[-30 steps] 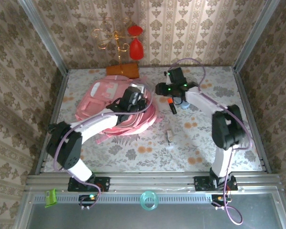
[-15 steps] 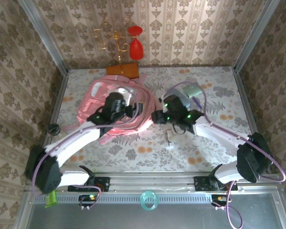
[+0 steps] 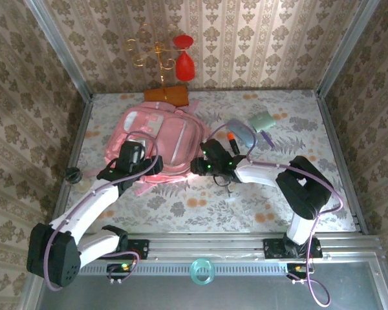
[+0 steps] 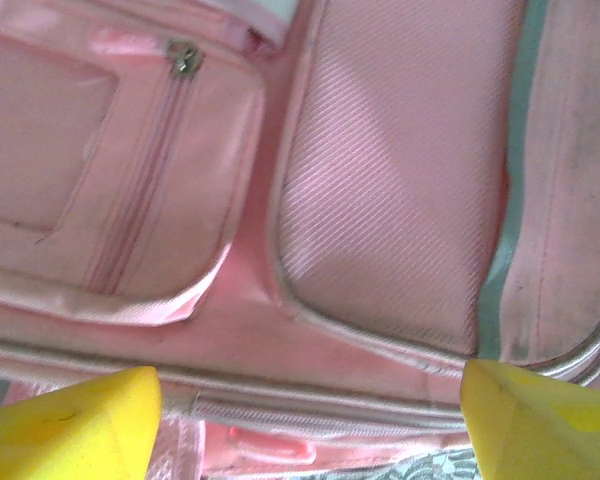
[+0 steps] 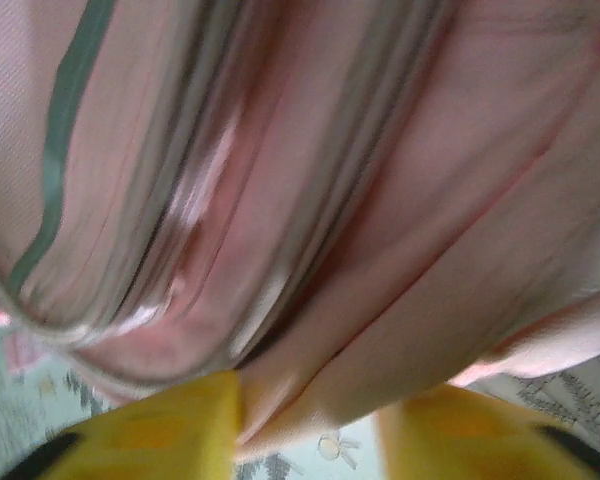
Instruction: Pack the student bag
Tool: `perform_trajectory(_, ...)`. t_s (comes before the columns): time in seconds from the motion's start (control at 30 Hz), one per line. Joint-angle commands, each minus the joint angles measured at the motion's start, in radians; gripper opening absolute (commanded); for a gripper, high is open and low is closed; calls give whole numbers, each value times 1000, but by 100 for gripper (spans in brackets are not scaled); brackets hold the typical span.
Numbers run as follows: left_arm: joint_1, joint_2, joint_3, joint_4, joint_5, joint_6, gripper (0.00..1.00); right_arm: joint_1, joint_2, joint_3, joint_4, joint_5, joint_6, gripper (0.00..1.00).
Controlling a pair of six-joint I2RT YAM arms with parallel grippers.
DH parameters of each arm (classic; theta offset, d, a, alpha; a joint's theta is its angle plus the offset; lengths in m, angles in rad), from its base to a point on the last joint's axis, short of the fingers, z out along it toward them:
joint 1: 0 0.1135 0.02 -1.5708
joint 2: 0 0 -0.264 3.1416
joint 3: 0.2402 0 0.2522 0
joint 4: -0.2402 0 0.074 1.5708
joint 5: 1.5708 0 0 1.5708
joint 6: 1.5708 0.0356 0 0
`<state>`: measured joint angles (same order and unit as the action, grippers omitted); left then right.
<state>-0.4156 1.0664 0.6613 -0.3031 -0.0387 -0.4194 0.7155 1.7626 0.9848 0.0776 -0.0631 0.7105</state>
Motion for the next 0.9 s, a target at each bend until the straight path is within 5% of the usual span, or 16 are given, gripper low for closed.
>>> perform_trajectory(0.0, 19, -30, 34, -90, 59, -23, 79, -66, 22, 25, 88, 71, 34, 22)
perform_trajectory(0.1, 27, -27, 53, -138, 104, 3, 79, -125, 48, 65, 91, 47, 4, 6)
perform_trajectory(0.2, 28, -15, 47, -137, 147, 87, 79, -176, 74, 134, 48, 12, -40, 3)
perform_trajectory(0.37, -33, -30, -27, 15, 133, 204, 77, -220, 71, 198, -4, -84, -76, 20)
perform_trajectory(0.5, -174, -76, -119, 165, -56, 426, 77, -240, 30, 185, -45, -116, -106, 37)
perform_trajectory(0.73, -281, -54, -46, 58, -167, 788, 73, -258, 2, 133, -6, -206, -79, 40)
perform_trajectory(0.87, -240, 4, -64, 37, -213, 965, 70, -268, -2, 124, 2, -224, -74, 40)
